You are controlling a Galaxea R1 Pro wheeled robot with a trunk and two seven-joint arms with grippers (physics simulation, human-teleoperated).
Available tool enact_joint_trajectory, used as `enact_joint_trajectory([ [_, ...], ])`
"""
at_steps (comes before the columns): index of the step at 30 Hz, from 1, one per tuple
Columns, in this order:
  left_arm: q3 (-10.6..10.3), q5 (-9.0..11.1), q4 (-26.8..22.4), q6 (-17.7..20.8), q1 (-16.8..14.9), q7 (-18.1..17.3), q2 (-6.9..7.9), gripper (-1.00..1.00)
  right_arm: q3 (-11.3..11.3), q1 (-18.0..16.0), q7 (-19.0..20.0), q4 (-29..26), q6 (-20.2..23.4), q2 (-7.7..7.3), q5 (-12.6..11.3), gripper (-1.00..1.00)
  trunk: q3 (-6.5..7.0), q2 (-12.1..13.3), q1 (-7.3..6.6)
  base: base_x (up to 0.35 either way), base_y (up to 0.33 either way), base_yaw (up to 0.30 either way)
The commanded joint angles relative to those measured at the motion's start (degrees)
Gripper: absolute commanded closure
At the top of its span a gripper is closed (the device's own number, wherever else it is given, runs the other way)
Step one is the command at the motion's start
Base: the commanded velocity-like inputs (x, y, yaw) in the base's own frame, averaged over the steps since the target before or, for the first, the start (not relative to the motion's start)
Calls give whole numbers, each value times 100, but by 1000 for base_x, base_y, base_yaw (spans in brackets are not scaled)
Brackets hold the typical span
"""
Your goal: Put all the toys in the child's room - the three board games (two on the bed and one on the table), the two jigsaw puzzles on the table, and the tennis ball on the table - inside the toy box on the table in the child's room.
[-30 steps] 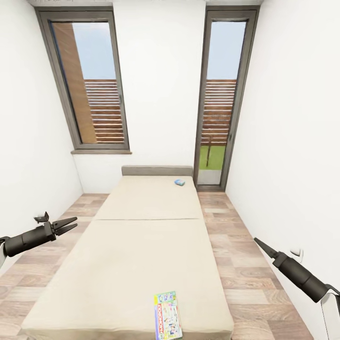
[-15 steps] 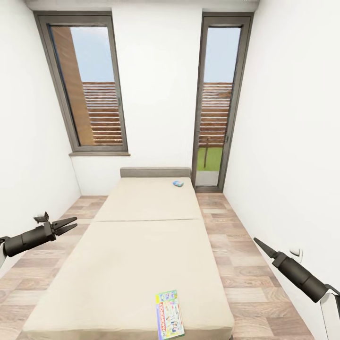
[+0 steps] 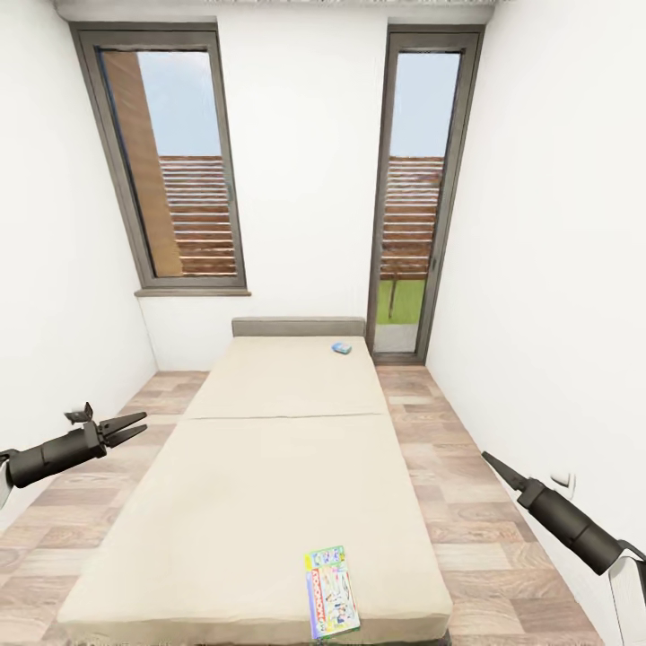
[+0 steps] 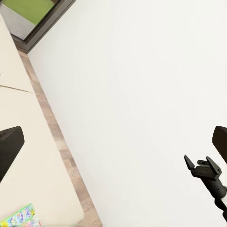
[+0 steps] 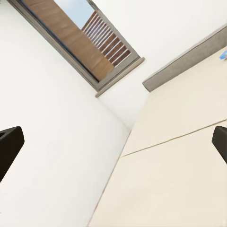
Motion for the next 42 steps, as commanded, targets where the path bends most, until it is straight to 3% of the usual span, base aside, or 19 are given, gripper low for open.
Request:
enact_joint_trajectory([
  [1, 3, 5, 1, 60, -3, -18, 1, -100, -5, -4, 13, 0, 44, 6, -26, -100, -8, -10, 1, -173, 128, 0],
  [19, 2, 11, 2, 60, -3, -24, 1, -100, -5, -4, 40, 0, 44, 24, -26, -100, 4, -10, 1, -157, 67, 0],
  [42, -3, 14, 1, 64, -3, -26, 1, -100, -5, -4, 40, 0, 43, 25, -30, -100, 208, -10, 1, -61, 55, 0],
])
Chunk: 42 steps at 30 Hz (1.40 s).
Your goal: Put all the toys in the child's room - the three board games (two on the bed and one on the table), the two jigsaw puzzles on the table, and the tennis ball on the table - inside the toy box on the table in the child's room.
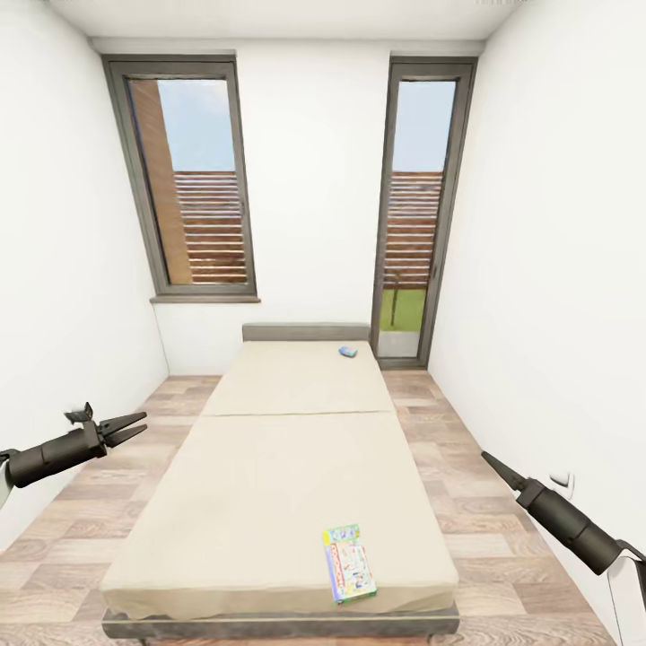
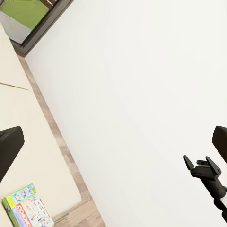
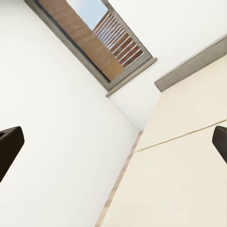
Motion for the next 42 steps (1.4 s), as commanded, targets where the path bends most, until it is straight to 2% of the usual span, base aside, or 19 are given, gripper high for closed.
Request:
enact_joint_trajectory([
  [1, 4, 5, 1, 59, -2, -20, 2, -100, -5, -2, 10, 2, 44, 1, -25, -100, 7, -4, 2, -5, 17, 0],
  [13, 8, 8, -16, 171, -2, -17, 0, -100, -5, -2, 5, 2, 45, 0, -25, -100, 47, -4, 2, -1, 4, 0],
  [15, 5, 3, -17, 227, -2, -10, 0, -100, -5, -2, 3, 2, 44, 2, -23, -100, 12, -84, 46, 0, 0, 0],
  [17, 3, -2, -29, 314, -2, 3, 0, -100, -5, -2, -7, 2, 44, 3, -24, -100, -24, -164, 90, 0, 0, 0],
  [24, 8, -9, -57, 863, -2, 120, 30, -100, -5, -2, -24, 5, 44, -9, -25, -100, -24, -164, 90, 0, 0, 0],
  [29, 18, -33, -61, 1006, -7, 266, 54, -100, -1, -2, -25, 4, 44, 4, -9, -100, -113, -365, 200, 0, 0, 0],
  [34, 29, -184, -63, 1208, -22, 414, 60, -100, -6, -2, -31, 9, 39, 3, 12, -100, -203, -565, 310, 0, 0, 0],
  [42, 35, -260, -70, 1282, -36, 465, 45, -100, -5, -2, -26, 11, 44, 1, -17, -100, -347, -886, 486, -9, 0, 0],
])
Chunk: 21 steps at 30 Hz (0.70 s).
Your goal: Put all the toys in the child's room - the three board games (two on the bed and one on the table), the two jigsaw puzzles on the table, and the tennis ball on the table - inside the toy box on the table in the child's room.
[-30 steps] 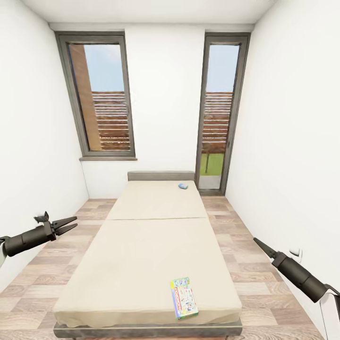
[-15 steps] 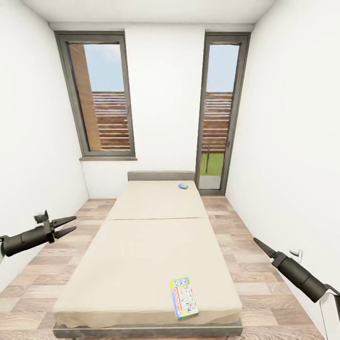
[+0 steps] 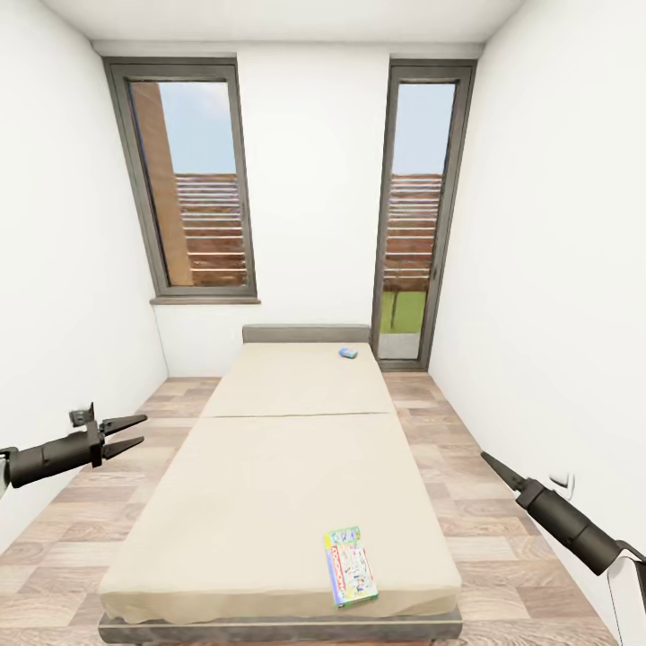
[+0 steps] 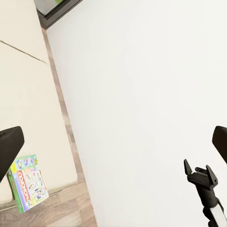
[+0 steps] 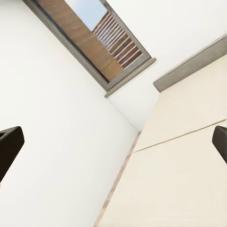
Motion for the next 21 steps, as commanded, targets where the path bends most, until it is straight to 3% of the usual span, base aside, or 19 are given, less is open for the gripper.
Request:
enact_joint_trajectory([
  [1, 3, 5, 1, 59, -6, -12, 0, -100, -5, -6, 10, 1, 45, 1, -29, -100, -31, -53, 25, -129, 15, 0],
  [21, 0, 11, 0, 58, -6, -19, -10, -100, -4, -6, 3, 1, 46, 1, -1, -100, -390, -855, 464, -128, 24, 0],
])
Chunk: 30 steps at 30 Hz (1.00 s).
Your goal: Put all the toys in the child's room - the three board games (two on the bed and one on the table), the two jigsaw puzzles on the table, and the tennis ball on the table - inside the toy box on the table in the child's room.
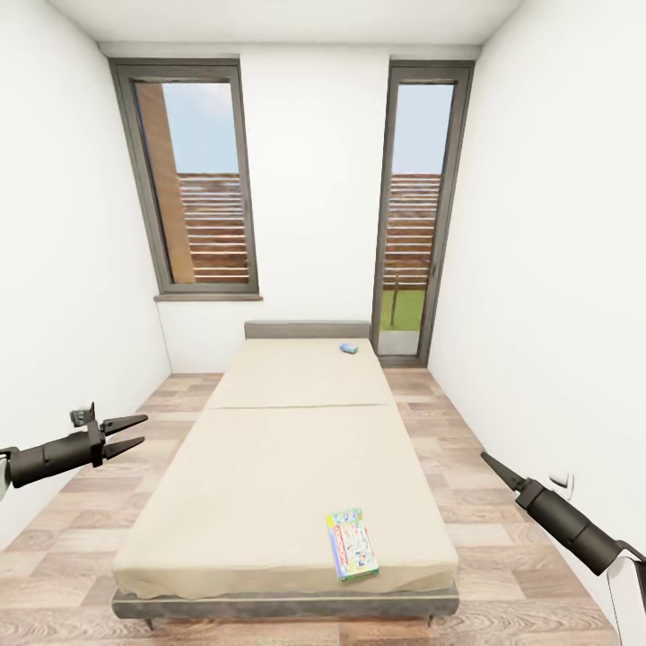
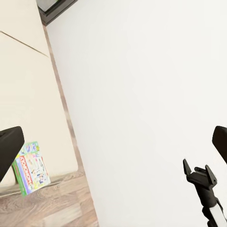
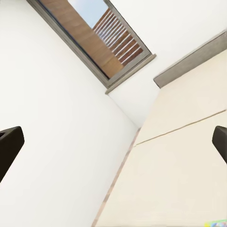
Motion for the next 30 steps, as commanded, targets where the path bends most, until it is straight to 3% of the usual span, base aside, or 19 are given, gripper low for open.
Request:
enact_joint_trajectory([
  [1, 2, 8, 1, 54, -5, -13, -1, -100, -5, -6, 9, 1, 44, 1, -30, -100, -29, -50, 24, -49, 7, 0],
  [16, -2, 9, -7, 45, -5, -27, 1, -100, 50, -6, -96, 1, 83, 7, 26, -100, -298, -652, 353, -20, 1, 0],
  [21, -3, 12, -8, 44, -5, -32, 1, -100, 163, -8, -565, -3, 123, 14, 21, -100, -388, -853, 463, -211, 35, 0],
  [30, -3, 23, -8, 45, -5, -45, 6, -100, 576, -55, -1418, 176, 598, 25, -5, -100, -388, -853, 463, -41, 6, 0],
])
